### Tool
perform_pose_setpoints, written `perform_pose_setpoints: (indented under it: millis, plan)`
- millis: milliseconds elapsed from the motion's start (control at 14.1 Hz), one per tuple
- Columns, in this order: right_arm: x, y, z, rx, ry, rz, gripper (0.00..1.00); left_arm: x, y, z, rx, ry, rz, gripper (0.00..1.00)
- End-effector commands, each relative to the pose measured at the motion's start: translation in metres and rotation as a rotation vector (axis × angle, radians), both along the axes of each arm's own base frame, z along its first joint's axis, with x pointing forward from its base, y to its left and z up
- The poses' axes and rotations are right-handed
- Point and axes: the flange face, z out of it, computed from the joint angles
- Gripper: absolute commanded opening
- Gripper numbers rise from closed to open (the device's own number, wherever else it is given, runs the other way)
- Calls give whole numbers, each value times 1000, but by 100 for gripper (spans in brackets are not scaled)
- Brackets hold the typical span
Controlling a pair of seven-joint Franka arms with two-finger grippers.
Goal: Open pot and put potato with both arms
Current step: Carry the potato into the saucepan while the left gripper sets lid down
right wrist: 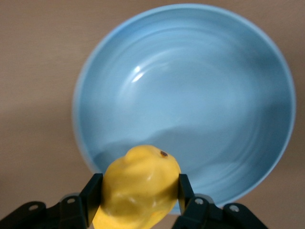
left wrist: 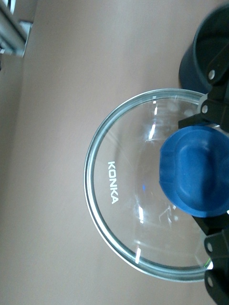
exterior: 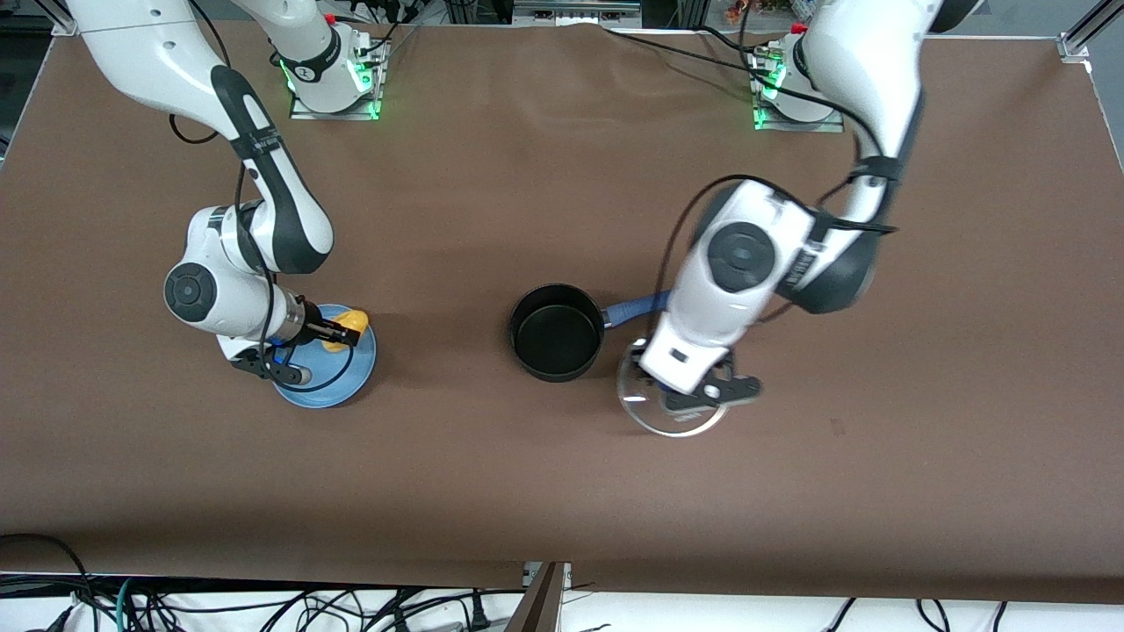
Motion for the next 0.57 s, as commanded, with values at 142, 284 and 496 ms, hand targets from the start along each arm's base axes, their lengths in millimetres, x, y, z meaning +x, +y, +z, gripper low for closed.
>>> perform_pose_setpoints:
  millis: [142,284,496]
  plan:
    - [3,113,65,33,51,-172,24,8,145,20,-31,27,-194,61]
    - [-4,175,62,32,57,-258,25,13,214,9,-23,41,-291,61]
    - [0,286,76,172,59,-432,28,10,304,-17,-62,58,-352,61]
